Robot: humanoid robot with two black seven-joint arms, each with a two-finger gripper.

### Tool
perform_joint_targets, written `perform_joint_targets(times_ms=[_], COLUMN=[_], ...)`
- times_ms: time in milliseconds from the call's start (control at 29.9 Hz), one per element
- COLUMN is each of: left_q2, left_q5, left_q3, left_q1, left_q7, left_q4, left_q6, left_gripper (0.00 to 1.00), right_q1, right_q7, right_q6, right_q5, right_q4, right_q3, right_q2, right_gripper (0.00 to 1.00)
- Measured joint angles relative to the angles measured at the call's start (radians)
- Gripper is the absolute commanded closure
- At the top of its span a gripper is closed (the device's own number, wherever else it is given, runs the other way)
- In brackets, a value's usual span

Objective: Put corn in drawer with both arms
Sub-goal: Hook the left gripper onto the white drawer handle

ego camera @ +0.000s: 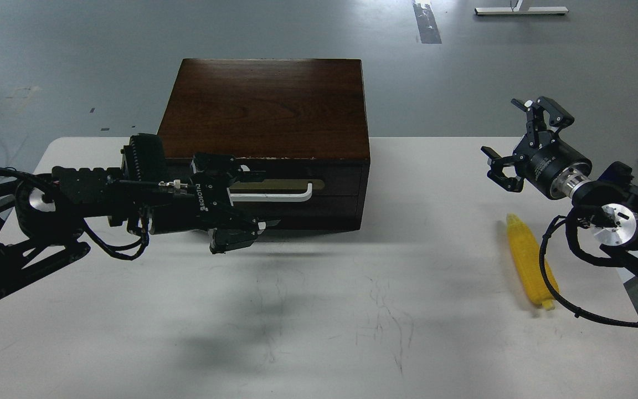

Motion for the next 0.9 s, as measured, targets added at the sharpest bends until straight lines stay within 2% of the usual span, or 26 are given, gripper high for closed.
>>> perform_joint_targets(times_ms=[535,903], left_q2=[-0.065,-0.071], left_q5=[0.000,0.000], left_q3=[0.034,0.066], left_q1=[-0.001,-0.005], left_q7=[0.000,0.000], left_q4=[0.096,0.110], left_q6=[0.000,0.000], left_gripper=[0.22,0.22], right_q1=[-0.002,-0.005], right_q7=[0.000,0.000], right_q6=[0.000,0.000], right_q5=[0.000,0.000], right_q4=[-0.004,-0.019], right_q3=[0.000,0.000], right_q2=[0.000,0.009], right_gripper=[0.00,0.00])
